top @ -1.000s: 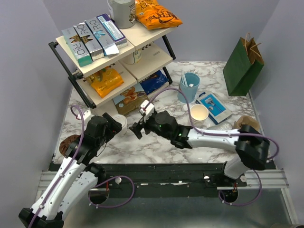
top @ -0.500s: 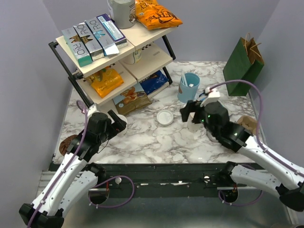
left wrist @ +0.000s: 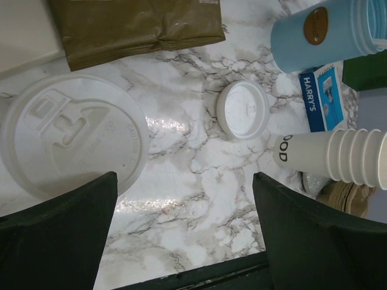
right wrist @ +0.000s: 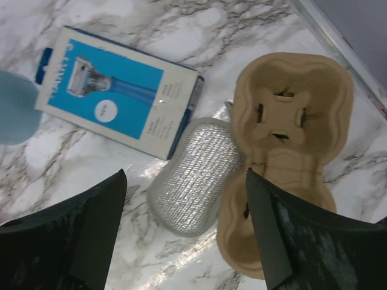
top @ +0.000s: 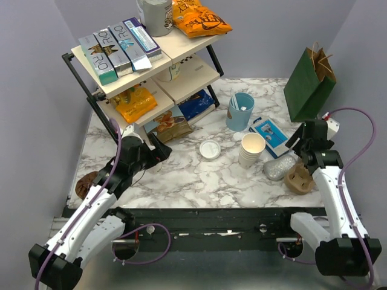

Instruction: Pack the takeout coffee

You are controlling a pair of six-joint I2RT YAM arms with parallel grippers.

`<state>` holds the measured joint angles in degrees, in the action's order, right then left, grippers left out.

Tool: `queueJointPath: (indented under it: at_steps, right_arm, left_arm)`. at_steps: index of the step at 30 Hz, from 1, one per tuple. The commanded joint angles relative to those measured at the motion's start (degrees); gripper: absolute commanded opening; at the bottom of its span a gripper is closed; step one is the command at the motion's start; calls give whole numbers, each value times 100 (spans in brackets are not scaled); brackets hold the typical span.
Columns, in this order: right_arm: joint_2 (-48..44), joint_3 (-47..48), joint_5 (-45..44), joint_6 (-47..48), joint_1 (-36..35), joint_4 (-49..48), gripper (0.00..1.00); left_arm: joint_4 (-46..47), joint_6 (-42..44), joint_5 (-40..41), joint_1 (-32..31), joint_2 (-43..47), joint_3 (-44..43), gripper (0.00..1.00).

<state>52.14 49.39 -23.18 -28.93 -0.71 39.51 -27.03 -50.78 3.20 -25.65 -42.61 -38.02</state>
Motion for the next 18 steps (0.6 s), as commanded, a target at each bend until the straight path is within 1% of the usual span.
queueJointPath:
  at_steps: [1, 4, 5, 7, 8, 10, 11, 14, 16, 18]
  right_arm:
    - [384, 53, 435, 186, 754, 242, 81]
    - [683, -43, 454, 203, 1106, -74, 80]
    - [814, -26, 498, 177, 1213, -92, 77]
    - [1139, 18, 542, 159, 1423, -197, 75]
    - [1236, 36, 603, 159, 1459, -267, 71]
    - [1553, 141, 727, 177, 1503, -461, 68]
    - [1658, 211, 727, 203, 1512, -461, 63]
    - [1949, 344, 455, 177, 1556, -303, 60]
    - [1993, 248, 376, 195, 1591, -417, 59]
    - [2028, 229, 393, 186, 1635, -496, 56]
  left_arm:
    - [908, 393, -505, -45, -81, 181, 99]
    - [1207, 429, -522, -45, -19, 295, 99]
    - [1278, 438, -522, -45, -2, 339, 99]
    - [1436, 447, -487, -45, -19, 427, 99]
    - [1472, 447, -478, -45, -80, 444, 99]
    - [1560, 447, -434, -45, -212, 462, 99]
    - [1569, 464, -443, -45, -387, 436, 99]
    - [1569, 534, -566, -45, -686, 313, 99]
    - [1630, 552, -566, -45, -748, 304, 99]
    - [1709, 570, -558, -45, -758, 348, 99]
